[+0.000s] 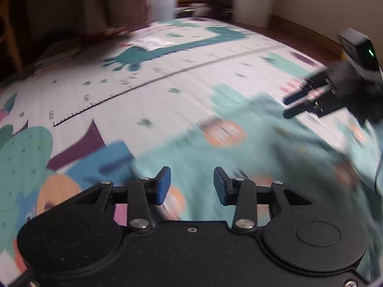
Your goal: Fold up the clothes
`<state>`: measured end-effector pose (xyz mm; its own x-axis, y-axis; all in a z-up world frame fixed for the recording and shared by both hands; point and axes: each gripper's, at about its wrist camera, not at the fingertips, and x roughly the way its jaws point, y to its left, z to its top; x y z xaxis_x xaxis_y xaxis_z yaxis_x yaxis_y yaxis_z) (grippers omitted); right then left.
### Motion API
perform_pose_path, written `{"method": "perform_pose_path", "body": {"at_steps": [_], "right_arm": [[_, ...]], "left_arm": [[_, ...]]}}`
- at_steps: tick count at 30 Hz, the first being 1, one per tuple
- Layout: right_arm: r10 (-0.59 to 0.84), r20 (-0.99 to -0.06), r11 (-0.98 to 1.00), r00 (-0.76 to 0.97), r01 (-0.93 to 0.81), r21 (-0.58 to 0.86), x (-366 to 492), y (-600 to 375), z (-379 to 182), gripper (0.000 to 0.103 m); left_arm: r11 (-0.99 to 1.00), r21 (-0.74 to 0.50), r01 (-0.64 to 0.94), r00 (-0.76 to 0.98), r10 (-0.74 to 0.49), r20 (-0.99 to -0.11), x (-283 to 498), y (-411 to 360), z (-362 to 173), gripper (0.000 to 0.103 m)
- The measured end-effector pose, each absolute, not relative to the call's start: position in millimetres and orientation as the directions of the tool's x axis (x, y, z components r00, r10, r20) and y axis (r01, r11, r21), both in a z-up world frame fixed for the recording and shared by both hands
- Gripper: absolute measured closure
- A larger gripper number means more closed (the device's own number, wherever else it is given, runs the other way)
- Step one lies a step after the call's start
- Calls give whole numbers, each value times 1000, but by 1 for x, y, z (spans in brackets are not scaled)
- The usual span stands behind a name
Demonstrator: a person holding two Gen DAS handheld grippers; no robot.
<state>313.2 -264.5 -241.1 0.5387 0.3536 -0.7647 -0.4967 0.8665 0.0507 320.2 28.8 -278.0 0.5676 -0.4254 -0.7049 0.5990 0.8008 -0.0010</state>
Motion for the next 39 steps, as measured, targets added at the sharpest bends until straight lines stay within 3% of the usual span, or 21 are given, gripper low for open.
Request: {"method": "perform_pose_path", "body": {"at_steps": [3, 7, 9, 11, 15, 20, 27, 29, 30, 31, 33, 34, 35, 36, 39], "right_arm": [[417, -771, 817, 481, -570, 86, 238, -255, -232, 64], [474, -762, 768, 441, -631, 113, 138, -234, -233, 64], [436, -809, 786, 394, -604, 130, 112, -223, -249, 64], [422, -800, 815, 426, -564, 129, 95, -223, -257, 60], [410, -812, 819, 416, -560, 128, 87, -217, -247, 61], [450, -790, 743, 417, -666, 72, 109, -190, -244, 61], [590, -724, 487, 357, -873, -33, 159, -94, -227, 63], [600, -735, 430, 317, -902, -37, 175, -66, -231, 68], [593, -745, 427, 304, -904, -28, 186, -55, -236, 68], [585, -757, 430, 292, -903, -15, 196, -45, -241, 68], [566, -776, 495, 278, -868, 50, 218, -42, -252, 68], [575, -771, 533, 273, -840, 99, 228, -49, -255, 74], [581, -767, 566, 273, -812, 140, 236, -55, -257, 89], [576, -767, 592, 283, -791, 152, 239, -60, -258, 94], [584, -756, 640, 297, -741, 203, 243, -71, -262, 96]], "left_arm": [[797, -41, 603, 548, -451, -705, 272, 39, -283, 71], [793, 0, 610, 533, -410, -740, 216, 28, -307, 70], [818, 16, 575, 525, -354, -774, 206, 23, -332, 70], [841, 1, 542, 564, -362, -742, 196, 30, -328, 66], [917, 7, 398, 655, -279, -703, 189, 61, -312, 63], [998, 26, 55, 693, -19, -721, 212, 168, -306, 63], [997, -53, -52, 646, -7, -763, 259, 247, -302, 63], [996, -59, -61, 646, -5, -763, 250, 254, -297, 70], [996, -61, -65, 646, -5, -763, 245, 257, -294, 88], [995, -64, -70, 647, -4, -763, 241, 261, -291, 98], [994, -70, -79, 647, -2, -763, 232, 268, -286, 100], [994, -72, -84, 647, -1, -763, 227, 271, -284, 100], [993, -75, -88, 647, 0, -762, 222, 275, -281, 100], [993, -78, -93, 647, 1, -762, 218, 278, -278, 100], [991, -86, -106, 647, 3, -762, 204, 289, -271, 100]]}}
